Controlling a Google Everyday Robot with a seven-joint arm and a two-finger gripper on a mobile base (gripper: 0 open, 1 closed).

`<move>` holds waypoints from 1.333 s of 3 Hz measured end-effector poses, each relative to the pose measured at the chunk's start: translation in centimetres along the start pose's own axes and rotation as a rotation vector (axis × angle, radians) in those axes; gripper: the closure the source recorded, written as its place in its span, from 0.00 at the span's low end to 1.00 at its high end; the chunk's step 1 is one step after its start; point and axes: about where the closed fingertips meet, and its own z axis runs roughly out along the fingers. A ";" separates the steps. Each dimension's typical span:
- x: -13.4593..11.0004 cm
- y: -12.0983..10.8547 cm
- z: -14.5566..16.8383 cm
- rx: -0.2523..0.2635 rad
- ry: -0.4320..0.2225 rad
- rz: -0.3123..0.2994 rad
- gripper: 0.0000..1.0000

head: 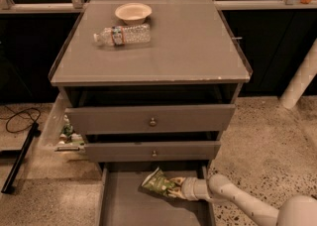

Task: Place green jalapeno chip bag into bottom drawer

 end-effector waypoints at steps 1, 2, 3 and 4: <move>2.9 0.3 3.2 -0.011 0.052 -0.060 1.00; 4.6 0.6 4.3 -0.005 0.096 -0.100 1.00; 4.7 0.6 4.4 -0.004 0.099 -0.103 0.81; 4.7 0.6 4.4 -0.004 0.099 -0.103 0.58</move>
Offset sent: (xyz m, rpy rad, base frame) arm 0.0006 0.0035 -0.0881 -0.1962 -0.0683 0.0737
